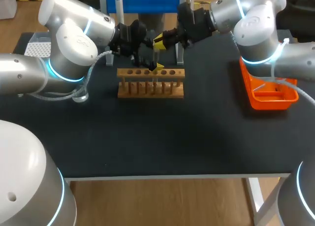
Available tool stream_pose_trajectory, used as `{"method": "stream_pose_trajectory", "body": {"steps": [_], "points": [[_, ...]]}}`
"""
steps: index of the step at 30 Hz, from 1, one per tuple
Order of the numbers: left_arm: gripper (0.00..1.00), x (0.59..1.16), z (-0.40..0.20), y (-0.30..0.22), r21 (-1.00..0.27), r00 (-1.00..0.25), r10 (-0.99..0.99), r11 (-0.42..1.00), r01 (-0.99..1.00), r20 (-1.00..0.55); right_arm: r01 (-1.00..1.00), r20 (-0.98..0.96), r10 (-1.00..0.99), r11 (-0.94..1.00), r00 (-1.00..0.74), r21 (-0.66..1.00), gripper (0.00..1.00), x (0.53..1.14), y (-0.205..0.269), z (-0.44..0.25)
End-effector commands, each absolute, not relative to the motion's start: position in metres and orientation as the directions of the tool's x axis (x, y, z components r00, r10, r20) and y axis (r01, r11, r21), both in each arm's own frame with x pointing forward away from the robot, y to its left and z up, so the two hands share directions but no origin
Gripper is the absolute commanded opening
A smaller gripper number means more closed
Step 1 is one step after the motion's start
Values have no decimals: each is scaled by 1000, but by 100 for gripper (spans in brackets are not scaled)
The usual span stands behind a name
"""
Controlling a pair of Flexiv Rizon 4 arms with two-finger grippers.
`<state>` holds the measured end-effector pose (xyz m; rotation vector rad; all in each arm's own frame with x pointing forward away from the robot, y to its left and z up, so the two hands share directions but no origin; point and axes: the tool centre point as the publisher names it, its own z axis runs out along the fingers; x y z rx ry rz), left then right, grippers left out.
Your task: Invert the test tube, pick up the pipette, mount the tip to pipette, aspirate from beaker and dispense into the tube, eject the tip, return the pipette, and cap with the stopper.
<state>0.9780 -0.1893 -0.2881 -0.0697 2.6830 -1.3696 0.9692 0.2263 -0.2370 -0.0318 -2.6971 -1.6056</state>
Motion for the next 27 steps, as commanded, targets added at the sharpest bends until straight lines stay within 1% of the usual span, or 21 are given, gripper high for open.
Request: {"method": "stream_pose_trajectory", "body": {"steps": [1, 21, 22, 23, 24, 25, 26, 27], "points": [[100, 978, -289, -189, -811, -991, -98, 584, 19, -94, 20, 19, 8, 492, -1000, 870, 0, 968, 222, -248], [100, 978, -289, -189, -811, -991, -98, 584, 19, -94, -7, 1, -14, 537, -1000, 843, 0, 965, 221, -258], [100, 978, -289, -189, -811, -991, -98, 584, 19, -94, -10, -2, -16, 539, -1000, 842, 2, 965, 221, -258], [100, 978, -289, -189, -811, -991, -98, 584, 19, -94, -12, -9, -8, 541, -1000, 841, 24, 964, 221, -258], [100, 978, -289, -189, -811, -991, -98, 584, 19, -94, -11, -12, -2, 540, -1000, 841, 77, 965, 221, -257], [100, 978, -289, -189, -811, -991, -98, 584, 19, -94, -10, -13, 1, 537, -1000, 844, 96, 966, 220, -256], [100, 978, -289, -189, -811, -991, -98, 584, 19, -94, -8, -16, 10, 528, -1000, 849, 100, 967, 218, -255], [100, 978, -289, -189, -811, -991, -98, 584, 19, -94, -6, -16, 15, 513, -1000, 859, 100, 967, 216, -252]]}}
